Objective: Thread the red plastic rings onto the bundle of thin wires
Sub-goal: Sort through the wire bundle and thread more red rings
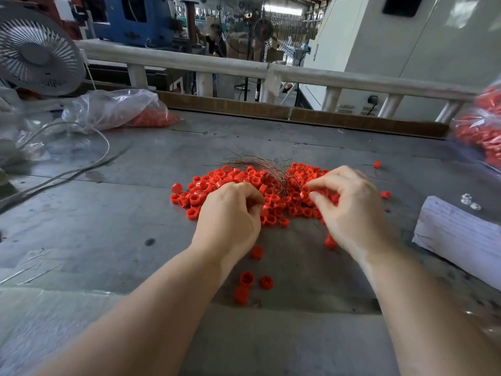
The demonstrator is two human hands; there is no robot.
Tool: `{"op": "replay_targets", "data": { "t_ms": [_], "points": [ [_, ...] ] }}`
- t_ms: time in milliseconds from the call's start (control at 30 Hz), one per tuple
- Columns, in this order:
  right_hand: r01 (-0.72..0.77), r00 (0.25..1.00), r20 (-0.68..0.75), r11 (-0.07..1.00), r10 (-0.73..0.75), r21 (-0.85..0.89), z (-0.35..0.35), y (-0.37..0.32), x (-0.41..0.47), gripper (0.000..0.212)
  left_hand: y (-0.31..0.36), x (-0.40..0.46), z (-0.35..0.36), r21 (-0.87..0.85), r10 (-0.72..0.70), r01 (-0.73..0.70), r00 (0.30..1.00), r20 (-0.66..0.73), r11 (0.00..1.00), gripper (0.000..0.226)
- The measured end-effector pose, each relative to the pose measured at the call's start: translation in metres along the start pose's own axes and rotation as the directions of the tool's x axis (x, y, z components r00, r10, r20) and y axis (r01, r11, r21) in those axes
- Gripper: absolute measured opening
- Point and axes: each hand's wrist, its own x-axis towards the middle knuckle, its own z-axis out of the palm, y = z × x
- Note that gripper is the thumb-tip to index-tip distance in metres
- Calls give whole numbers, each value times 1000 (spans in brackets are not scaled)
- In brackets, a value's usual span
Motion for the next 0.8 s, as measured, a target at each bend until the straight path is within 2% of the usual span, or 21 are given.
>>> {"op": "replay_targets", "data": {
  "t_ms": [133, 233, 300, 600, 700, 800],
  "points": [
    [124, 967, 215, 991, -133, 56, 4, -14, -5, 10, 2, -3, 0, 152, 13, -15, 1000, 11, 988, 4],
    [126, 928, 352, 992, -122, 12, 4, -17, -6, 9, 2, -4, 0, 213, 4, -12, 999, 41, 977, 8],
    [127, 913, 396, 991, -99, -44, 5, -17, -7, 11, 3, -4, 0, 208, 9, -22, 998, 66, 978, 8],
    [91, 928, 368, 991, -48, -99, 7, -16, -9, 8, 0, -2, -2, 157, 26, -33, 999, 47, 987, 9],
    [67, 934, 356, 995, -38, -69, 7, -17, -9, 10, -1, -2, 1, 198, 27, -41, 997, 75, 979, 19],
    [42, 960, 278, 998, -29, -38, 8, -18, -8, 9, 1, 0, 5, 236, 33, -54, 995, 91, 970, 31]
  ]
}}
